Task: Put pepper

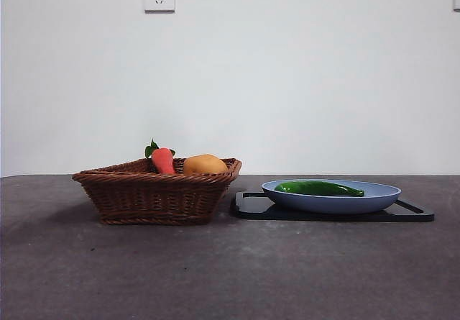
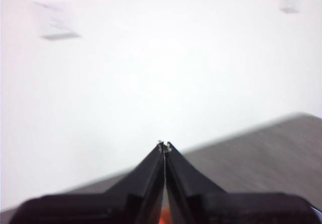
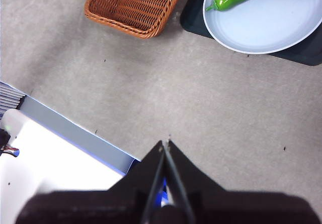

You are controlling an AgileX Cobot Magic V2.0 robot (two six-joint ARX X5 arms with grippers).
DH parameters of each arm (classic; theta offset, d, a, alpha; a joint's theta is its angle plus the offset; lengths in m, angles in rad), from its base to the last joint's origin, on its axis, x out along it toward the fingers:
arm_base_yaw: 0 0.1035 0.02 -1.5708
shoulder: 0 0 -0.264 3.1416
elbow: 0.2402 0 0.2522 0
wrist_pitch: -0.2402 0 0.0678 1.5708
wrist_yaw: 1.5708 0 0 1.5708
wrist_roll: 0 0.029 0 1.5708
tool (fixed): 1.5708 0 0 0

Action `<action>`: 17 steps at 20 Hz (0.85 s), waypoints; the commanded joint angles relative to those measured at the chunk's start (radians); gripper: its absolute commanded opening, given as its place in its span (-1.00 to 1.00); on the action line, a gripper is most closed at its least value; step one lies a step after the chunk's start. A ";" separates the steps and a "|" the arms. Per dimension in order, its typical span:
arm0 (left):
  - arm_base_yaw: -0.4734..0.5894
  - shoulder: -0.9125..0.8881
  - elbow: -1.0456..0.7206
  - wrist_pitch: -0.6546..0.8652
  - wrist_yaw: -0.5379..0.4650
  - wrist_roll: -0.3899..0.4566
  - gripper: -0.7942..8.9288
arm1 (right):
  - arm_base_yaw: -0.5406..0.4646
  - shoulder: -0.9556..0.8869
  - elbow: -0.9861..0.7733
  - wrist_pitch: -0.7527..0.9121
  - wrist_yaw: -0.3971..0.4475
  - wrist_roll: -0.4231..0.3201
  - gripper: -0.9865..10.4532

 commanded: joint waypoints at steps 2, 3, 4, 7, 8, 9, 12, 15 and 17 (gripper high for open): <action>0.151 -0.198 -0.262 0.170 -0.007 0.011 -0.82 | 0.002 0.007 0.019 0.009 0.003 0.002 -0.81; 0.189 -0.255 -0.335 0.201 -0.008 0.011 -0.82 | 0.002 0.007 0.019 0.009 0.003 0.002 -0.81; 0.218 -0.304 -0.403 0.227 -0.009 0.011 -0.82 | 0.002 0.007 0.019 0.008 0.003 0.002 -0.81; 0.275 -0.445 -0.600 0.285 -0.014 0.005 -0.82 | 0.002 0.007 0.019 0.009 0.002 0.002 -0.81; 0.284 -0.483 -0.656 0.290 -0.013 -0.002 -0.82 | 0.002 0.007 0.019 0.009 0.002 0.002 -0.81; 0.293 -0.524 -0.715 0.294 -0.014 -0.025 -0.82 | 0.002 0.007 0.019 0.009 0.002 0.002 -0.81; 0.308 -0.621 -0.862 0.297 -0.013 -0.072 -0.82 | 0.002 0.007 0.019 0.008 0.002 0.002 -0.81; 0.312 -0.685 -0.969 0.296 -0.013 -0.088 -0.82 | 0.002 0.007 0.019 0.009 0.002 0.002 -0.81; 0.314 -0.716 -1.026 0.297 -0.014 -0.099 -0.82 | 0.002 0.007 0.019 0.008 0.002 0.002 -0.81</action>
